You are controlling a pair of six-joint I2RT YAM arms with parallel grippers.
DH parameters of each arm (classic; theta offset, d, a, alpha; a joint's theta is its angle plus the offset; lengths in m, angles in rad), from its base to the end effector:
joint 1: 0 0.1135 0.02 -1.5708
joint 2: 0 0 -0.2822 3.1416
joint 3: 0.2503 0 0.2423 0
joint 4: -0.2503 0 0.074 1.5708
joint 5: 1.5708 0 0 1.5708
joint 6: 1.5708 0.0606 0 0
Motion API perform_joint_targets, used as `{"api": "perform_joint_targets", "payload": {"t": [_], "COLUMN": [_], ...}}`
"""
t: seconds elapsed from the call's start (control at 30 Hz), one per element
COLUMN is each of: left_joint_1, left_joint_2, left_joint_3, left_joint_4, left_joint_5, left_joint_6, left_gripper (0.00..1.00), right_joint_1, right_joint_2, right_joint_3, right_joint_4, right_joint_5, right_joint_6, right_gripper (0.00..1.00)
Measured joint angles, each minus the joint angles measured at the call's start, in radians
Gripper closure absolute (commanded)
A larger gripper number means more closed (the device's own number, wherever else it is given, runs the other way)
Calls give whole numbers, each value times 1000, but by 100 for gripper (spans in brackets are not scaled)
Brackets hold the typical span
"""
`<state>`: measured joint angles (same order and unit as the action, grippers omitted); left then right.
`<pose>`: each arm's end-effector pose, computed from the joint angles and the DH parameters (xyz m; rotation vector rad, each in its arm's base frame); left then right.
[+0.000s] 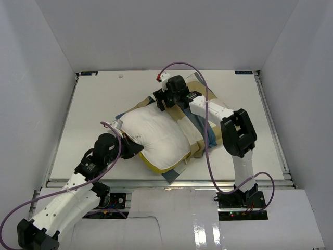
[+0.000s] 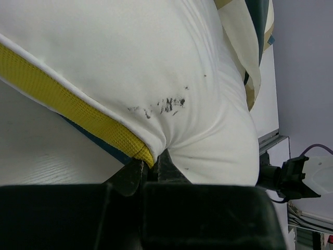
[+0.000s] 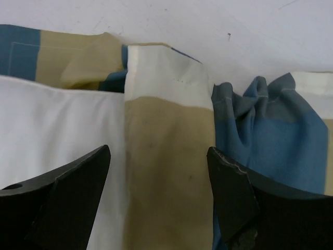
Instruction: Remove the pillowcase from the pillow
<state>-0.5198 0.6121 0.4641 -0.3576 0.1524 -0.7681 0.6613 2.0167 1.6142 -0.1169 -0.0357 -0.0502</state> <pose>0.1232 -0.0811 0.2355 -0.1749 2.2039 -0.9164 0.3917 0.3076 0.2646 -0.7574 1.9756 0.4052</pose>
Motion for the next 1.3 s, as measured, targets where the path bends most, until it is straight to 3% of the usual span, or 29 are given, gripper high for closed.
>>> {"api": "perform_joint_targets", "payload": {"t": [0.1,0.23,0.27,0.3,0.53,0.83,0.9,0.93,0.97,1.0,1.07,1.13,1.3], "left_joint_1": [0,0,0,0,0,-8,-8,-8,-8,-8,-8,-8,-7], "left_joint_2": [-14,-33,-39,-44,-165,-249,-238,-230,-219,-210,-193,-186,-187], "left_joint_3": [0,13,24,39,219,275,275,275,275,275,272,259,208], "left_joint_4": [-6,-38,-51,-66,-205,-355,-361,-360,-360,-359,-354,-351,-341], "left_joint_5": [6,-8,-15,-24,-98,-221,-232,-238,-247,-253,-264,-273,-288], "left_joint_6": [1,2,2,2,0,-27,-30,-31,-31,-31,-29,-28,-26], "left_gripper": [100,100,100,100,100,100,100,100,100,100,100,100,100], "right_joint_1": [0,7,10,11,-111,-322,-332,-335,-340,-344,-354,-355,-346], "right_joint_2": [105,158,162,166,172,108,103,103,103,102,93,71,-56], "right_joint_3": [96,151,166,184,253,166,154,151,148,147,146,146,148], "right_joint_4": [-45,-88,-102,-115,-147,-263,-267,-263,-258,-254,-251,-261,-317], "right_joint_5": [36,68,82,92,204,121,82,51,15,-16,-70,-92,-138], "right_joint_6": [-4,1,8,10,72,286,298,298,298,296,286,274,273], "right_gripper": [34,59,88,92,92,92,87,69,58,34,18,10,7]}}
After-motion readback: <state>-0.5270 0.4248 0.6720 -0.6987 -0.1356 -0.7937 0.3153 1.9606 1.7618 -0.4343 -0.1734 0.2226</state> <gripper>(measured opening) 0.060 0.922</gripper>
